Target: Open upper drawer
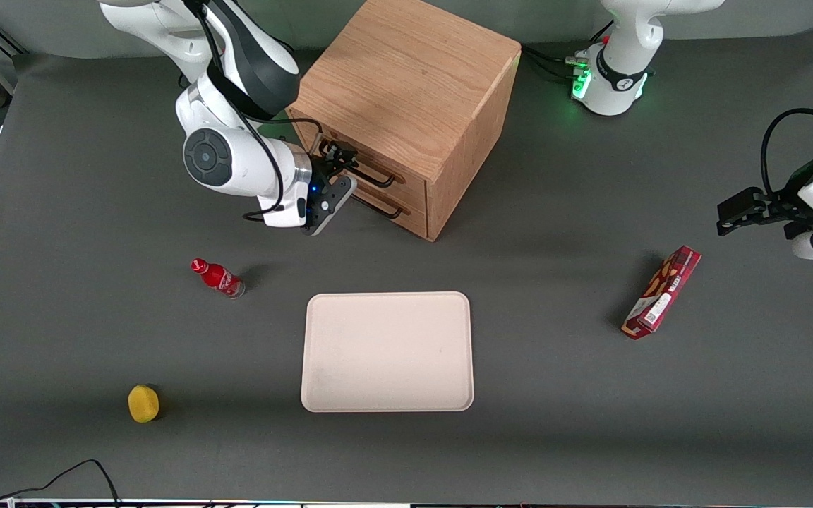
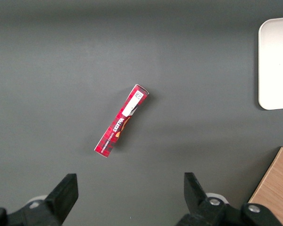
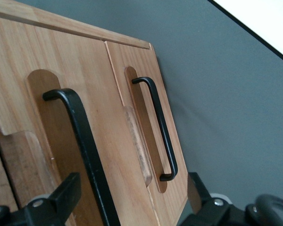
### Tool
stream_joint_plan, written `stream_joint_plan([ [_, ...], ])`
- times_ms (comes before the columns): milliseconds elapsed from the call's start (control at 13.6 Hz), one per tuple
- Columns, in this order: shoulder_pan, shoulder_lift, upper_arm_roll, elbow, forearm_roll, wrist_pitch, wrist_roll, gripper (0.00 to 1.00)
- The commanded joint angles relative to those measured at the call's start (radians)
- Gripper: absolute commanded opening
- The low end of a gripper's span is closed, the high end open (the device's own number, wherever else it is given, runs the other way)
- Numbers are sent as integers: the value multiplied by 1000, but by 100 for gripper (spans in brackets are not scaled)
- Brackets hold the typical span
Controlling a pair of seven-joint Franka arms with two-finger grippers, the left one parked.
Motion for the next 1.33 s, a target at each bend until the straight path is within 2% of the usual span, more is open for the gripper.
stream_joint_plan([
  [0,-5,-5,5,-23,30,35,-43,100],
  [516,-5,21,4,-36,14,83,-71,100],
  [738,-8,50,1,-10,-64,96,-69,100],
  [1254,-10,126,-27,90,-108,89,-63,100],
])
